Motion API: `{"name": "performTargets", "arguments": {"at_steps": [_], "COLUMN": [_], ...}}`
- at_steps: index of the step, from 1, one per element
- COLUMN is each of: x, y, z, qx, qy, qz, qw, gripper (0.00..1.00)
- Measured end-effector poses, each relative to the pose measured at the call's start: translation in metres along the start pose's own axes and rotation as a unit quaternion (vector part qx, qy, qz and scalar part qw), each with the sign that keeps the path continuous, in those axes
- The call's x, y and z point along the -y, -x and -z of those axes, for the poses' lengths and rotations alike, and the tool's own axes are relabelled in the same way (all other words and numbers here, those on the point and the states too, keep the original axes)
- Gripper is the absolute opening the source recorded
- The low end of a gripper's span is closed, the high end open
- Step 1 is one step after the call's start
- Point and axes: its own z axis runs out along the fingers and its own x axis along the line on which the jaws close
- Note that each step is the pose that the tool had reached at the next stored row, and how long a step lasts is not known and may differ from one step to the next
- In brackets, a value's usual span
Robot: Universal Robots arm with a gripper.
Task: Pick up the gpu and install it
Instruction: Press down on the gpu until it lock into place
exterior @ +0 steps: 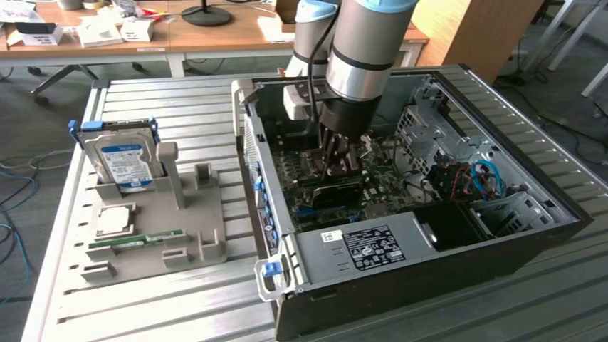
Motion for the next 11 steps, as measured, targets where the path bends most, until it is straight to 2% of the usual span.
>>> {"name": "performTargets", "arguments": {"at_steps": [4, 11], "x": [-0.0005, -0.0007], "y": [0.0001, 0.0001], "z": [-0.0058, -0.0085], "qx": [0.0, -0.0001], "qy": [0.0, 0.0], "qz": [0.0, 0.0], "qw": [1.0, 1.0], "gripper": [0.11, 0.11]}}
